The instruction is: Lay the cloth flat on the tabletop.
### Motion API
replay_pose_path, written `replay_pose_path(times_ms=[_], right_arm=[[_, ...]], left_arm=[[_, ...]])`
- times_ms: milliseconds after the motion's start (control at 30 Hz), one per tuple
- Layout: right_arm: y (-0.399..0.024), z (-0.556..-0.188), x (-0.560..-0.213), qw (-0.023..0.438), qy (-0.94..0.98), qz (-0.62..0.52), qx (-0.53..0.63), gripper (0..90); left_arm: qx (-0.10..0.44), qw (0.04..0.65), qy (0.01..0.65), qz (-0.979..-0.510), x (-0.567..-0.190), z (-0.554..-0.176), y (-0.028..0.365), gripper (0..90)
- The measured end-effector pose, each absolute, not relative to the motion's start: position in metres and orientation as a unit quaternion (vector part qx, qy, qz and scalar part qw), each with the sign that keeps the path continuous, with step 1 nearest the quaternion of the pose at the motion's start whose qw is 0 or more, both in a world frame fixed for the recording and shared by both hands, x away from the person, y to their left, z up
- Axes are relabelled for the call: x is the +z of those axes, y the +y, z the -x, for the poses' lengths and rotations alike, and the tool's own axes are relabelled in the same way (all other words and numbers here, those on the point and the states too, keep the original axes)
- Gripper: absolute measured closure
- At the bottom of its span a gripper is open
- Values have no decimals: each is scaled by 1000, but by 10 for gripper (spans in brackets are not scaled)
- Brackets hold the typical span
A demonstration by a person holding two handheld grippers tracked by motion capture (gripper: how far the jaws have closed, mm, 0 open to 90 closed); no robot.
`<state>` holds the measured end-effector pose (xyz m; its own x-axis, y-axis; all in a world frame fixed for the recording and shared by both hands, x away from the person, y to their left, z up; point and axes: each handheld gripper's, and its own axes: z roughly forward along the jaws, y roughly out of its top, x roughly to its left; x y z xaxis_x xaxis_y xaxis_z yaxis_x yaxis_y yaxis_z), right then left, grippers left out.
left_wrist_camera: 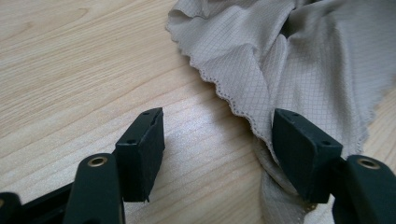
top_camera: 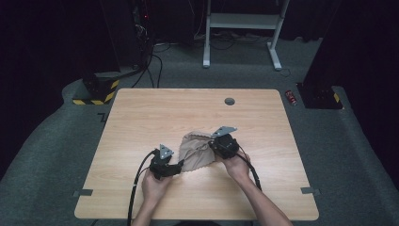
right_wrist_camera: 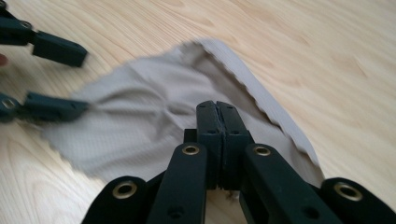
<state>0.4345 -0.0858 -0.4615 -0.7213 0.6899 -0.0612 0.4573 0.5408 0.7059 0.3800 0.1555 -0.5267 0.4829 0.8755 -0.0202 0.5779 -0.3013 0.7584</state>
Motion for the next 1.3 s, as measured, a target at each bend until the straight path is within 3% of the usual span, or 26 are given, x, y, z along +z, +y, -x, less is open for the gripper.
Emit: replay_pose_path(times_ms=[133, 333, 467, 600, 833, 900, 1033, 1300], right_arm=[[-56, -437, -463, 165, 873, -308, 340, 891], [-33, -442, -485, 117, 897, -299, 305, 839], [-48, -427, -473, 121, 885, -301, 334, 783], [-73, -410, -462, 157, 880, -296, 336, 696], [-90, -403, -487, 165, 881, -316, 311, 555], [-85, -404, -496, 167, 884, -316, 302, 623], [-84, -412, -498, 163, 880, -323, 308, 872], [-80, -445, -452, 201, 854, -339, 338, 891]], left_arm=[[204, 364, 466, -780, -527, -380, 155, 353], [204, 363, 465, -781, -527, -380, 156, 353], [204, 364, 466, -780, -527, -380, 155, 353], [204, 364, 466, -780, -527, -380, 155, 353], [205, 364, 465, -781, -527, -380, 155, 350], [205, 364, 465, -781, -527, -380, 155, 348], [205, 364, 465, -781, -527, -380, 155, 349], [205, 364, 465, -781, -527, -380, 155, 348]])
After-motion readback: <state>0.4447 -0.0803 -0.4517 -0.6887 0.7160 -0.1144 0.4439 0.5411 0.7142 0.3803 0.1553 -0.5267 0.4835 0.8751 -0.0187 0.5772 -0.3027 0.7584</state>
